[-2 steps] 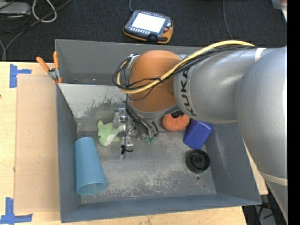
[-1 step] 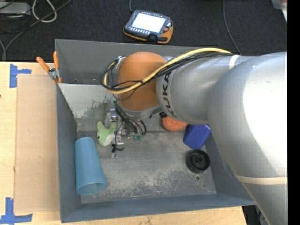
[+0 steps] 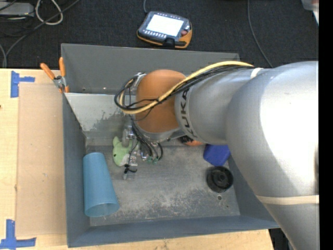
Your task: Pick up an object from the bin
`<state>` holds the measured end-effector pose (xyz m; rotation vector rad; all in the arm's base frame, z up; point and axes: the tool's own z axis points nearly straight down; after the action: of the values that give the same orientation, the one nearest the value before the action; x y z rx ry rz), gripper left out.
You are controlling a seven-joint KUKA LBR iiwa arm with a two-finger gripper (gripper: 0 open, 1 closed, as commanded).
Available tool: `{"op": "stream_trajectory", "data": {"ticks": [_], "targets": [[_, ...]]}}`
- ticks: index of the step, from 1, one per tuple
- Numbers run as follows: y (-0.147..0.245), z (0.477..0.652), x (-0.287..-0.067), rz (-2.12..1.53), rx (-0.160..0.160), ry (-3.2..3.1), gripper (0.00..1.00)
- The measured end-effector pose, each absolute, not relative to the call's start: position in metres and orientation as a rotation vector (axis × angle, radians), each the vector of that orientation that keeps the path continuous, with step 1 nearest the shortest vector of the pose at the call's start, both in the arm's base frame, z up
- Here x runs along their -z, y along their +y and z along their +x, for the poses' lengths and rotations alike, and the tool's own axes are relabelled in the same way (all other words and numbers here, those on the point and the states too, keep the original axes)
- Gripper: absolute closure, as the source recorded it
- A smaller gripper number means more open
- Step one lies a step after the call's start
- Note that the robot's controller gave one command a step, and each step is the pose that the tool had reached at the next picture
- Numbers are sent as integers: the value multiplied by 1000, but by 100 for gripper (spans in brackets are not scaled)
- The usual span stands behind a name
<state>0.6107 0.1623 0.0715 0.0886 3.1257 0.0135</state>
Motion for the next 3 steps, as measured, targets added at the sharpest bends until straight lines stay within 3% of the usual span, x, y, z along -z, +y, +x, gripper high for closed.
{"op": "stream_trajectory", "data": {"ticks": [1, 2, 3], "targets": [[159, 619, -72, 25, -6, 3143, 100], [159, 619, -72, 26, -6, 3143, 100], [158, 615, -88, 27, -1, 3155, 100]]}}
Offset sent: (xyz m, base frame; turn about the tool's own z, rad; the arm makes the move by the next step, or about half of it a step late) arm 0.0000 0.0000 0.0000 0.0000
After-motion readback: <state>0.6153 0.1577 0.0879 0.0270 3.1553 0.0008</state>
